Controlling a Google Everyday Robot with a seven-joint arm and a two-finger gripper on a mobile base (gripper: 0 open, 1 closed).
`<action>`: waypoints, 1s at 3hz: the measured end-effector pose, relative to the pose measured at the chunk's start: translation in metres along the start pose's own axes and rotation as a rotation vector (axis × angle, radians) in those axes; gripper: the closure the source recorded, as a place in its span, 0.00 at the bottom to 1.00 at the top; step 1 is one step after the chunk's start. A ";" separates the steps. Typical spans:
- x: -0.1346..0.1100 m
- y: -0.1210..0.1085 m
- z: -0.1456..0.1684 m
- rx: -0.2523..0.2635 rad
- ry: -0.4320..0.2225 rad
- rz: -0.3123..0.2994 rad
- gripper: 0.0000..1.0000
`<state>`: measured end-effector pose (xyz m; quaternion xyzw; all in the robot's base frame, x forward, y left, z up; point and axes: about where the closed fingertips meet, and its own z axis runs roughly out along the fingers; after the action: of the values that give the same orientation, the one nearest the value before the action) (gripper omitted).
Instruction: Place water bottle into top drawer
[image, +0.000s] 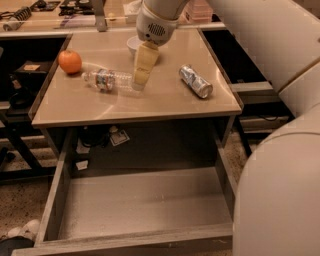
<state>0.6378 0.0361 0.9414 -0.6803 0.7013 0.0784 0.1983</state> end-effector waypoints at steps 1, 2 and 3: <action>-0.014 -0.021 0.015 -0.015 -0.010 0.019 0.00; -0.022 -0.043 0.024 -0.016 -0.014 0.038 0.00; -0.027 -0.060 0.033 -0.019 -0.017 0.056 0.00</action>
Offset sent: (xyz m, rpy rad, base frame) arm 0.0755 0.0306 0.0029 0.0119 0.0547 -0.0447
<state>0.7024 0.0700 0.9313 -0.6615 0.7175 0.0966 0.1955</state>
